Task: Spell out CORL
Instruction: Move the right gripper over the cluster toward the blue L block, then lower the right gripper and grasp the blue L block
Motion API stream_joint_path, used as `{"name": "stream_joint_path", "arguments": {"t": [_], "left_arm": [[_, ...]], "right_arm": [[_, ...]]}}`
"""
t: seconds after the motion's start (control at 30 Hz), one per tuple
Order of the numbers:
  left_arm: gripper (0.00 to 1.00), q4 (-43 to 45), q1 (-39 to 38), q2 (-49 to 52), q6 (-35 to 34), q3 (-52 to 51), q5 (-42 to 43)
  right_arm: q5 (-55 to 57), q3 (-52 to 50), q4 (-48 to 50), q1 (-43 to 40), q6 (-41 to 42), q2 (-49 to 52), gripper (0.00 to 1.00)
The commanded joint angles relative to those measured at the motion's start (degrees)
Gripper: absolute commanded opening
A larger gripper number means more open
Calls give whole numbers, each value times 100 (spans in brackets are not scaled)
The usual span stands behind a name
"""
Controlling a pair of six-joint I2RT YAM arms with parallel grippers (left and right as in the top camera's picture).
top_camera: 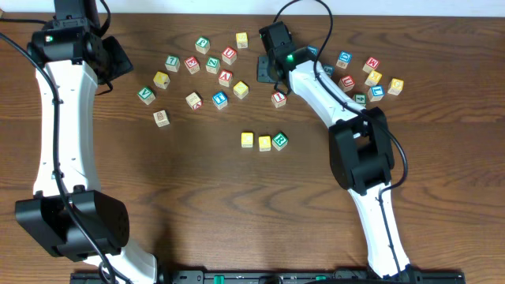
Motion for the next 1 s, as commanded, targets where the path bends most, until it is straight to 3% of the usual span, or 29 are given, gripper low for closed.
{"name": "stream_joint_path", "arguments": {"t": [0.0,0.33,0.6,0.97], "left_arm": [[61,-35,9,22,37,-85,-74],[61,-33,7,22,35,-85,-74],[61,-33,7,22,37,-85,-74],[61,-11,7,22,35,-85,-74]], "right_arm": [[74,81,-190,-11,-205,-848,23],[96,81,-2076,-142,-306,-2184,18],[72,31,-3672,-153,-201,-2315,19],[-85,-1360,-3709,-52,131,-2308,20]]}}
